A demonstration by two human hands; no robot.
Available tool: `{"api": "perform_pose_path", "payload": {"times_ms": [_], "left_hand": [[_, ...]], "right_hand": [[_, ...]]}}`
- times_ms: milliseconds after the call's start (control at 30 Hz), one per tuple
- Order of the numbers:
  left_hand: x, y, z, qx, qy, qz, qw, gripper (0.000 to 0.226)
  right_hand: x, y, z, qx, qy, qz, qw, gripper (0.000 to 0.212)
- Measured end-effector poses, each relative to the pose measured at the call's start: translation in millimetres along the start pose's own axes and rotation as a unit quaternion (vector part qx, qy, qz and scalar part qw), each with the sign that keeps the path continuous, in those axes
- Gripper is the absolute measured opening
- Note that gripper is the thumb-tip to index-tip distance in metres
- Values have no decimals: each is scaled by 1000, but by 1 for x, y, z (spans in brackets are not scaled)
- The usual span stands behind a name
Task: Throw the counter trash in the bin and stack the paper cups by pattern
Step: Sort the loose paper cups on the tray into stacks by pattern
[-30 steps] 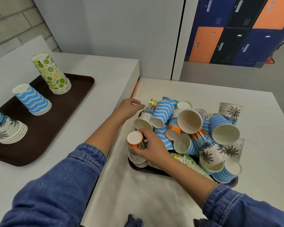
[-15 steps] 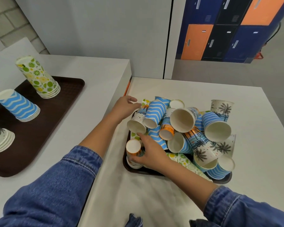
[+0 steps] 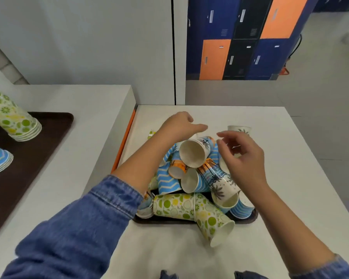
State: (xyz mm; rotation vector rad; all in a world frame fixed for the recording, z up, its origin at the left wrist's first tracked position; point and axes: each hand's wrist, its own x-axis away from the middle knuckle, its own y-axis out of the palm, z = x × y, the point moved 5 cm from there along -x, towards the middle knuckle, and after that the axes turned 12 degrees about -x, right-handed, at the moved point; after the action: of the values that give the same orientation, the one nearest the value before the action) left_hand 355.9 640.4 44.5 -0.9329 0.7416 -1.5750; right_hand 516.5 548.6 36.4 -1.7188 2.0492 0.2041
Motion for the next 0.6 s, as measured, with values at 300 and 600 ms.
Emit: {"api": "perform_pose_path", "payload": {"times_ms": [300, 600], "left_hand": [[-27, 59, 35, -299, -53, -239, 922, 75], [-26, 62, 35, -334, -47, -221, 915, 65]], "right_hand": [[-13, -50, 45, 25, 60, 81, 995, 15], [-11, -48, 44, 38, 41, 41, 998, 17]]}}
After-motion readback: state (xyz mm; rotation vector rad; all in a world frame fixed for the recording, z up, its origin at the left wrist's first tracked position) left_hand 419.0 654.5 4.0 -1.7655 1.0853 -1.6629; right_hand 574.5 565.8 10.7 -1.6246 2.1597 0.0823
